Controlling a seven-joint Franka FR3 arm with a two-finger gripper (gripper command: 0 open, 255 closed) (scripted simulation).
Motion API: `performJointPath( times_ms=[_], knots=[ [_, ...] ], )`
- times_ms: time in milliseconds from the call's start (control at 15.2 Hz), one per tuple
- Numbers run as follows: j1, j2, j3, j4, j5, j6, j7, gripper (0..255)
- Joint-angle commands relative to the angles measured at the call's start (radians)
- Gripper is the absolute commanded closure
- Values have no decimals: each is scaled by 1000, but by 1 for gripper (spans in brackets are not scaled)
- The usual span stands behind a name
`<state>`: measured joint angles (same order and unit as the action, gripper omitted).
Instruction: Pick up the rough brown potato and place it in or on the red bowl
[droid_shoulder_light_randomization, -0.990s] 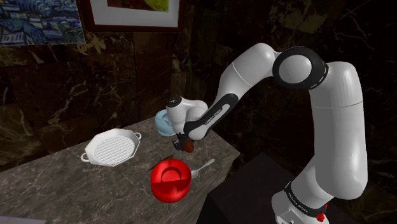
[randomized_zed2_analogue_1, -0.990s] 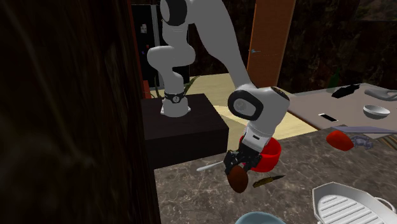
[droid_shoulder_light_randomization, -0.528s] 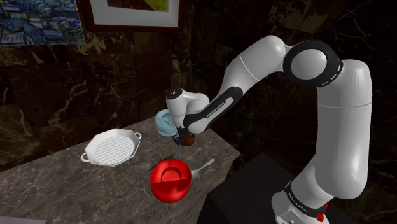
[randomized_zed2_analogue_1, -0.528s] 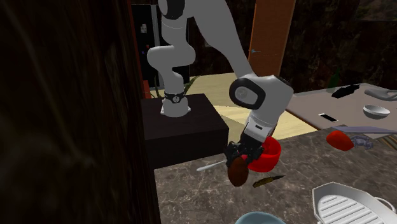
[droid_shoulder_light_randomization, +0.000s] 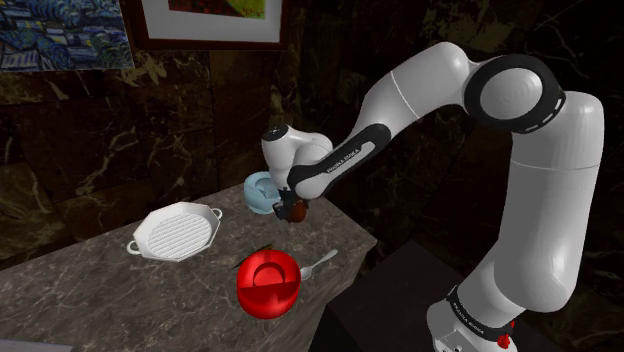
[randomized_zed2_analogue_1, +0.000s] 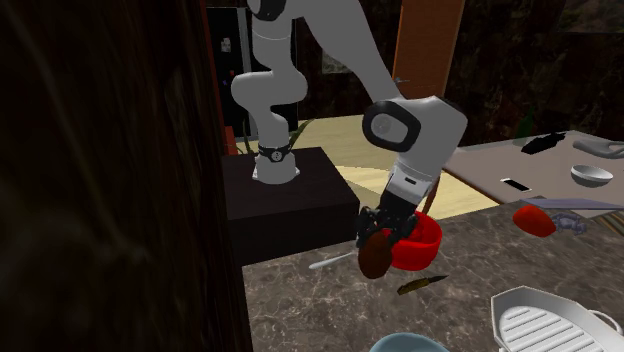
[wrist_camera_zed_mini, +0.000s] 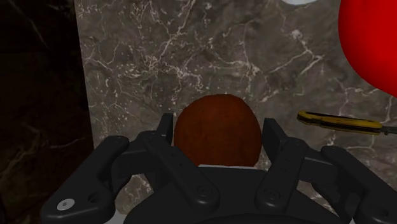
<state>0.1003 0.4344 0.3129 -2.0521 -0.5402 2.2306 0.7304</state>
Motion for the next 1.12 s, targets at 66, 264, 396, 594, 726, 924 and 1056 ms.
performJointPath(
  times_ms=[66, 264, 396, 594, 726, 924, 1056],
  knots=[
    [-7, -31, 9, -1, 20, -25, -20, 255],
    [-12, -61, 18, 0, 39, -52, -39, 255],
    [-16, -81, 23, 2, 52, -70, -51, 255],
    [-5, -104, 36, -6, 67, -88, -42, 255],
    [20, -117, 56, -24, 77, -95, -2, 255],
    [60, -130, 86, -41, 94, -109, 57, 255],
    [88, -135, 106, -47, 105, -119, 96, 255]
  ],
)
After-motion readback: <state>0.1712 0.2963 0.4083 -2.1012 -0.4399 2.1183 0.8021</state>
